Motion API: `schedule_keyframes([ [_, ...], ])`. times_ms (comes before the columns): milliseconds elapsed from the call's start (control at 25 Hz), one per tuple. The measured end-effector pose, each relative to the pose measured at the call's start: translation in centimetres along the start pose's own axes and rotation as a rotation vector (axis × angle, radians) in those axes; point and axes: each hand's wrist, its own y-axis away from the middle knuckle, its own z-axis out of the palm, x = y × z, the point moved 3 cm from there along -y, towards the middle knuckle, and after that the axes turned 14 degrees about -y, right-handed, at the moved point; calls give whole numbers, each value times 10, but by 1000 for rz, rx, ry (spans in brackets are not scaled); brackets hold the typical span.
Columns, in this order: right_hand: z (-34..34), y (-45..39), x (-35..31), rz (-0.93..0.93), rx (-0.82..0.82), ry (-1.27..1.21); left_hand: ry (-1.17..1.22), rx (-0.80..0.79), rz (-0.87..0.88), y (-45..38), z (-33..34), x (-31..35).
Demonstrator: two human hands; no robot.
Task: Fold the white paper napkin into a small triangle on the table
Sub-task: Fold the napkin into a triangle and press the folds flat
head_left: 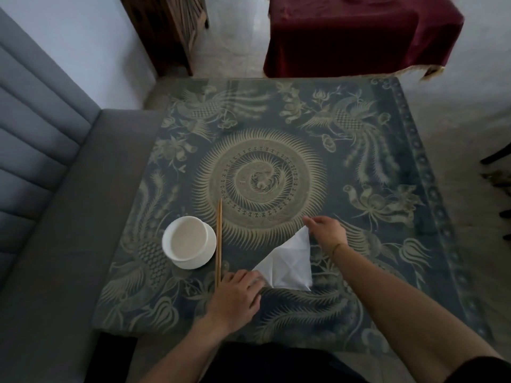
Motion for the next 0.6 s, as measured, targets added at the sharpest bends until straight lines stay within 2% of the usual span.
schedule_keyframes([
  [240, 9, -7, 4, 52, 49, 4, 29, -21, -2, 0, 4, -4],
  [600, 0, -8, 3, 63, 95, -124, 46, -47, 35, -4, 3, -9],
])
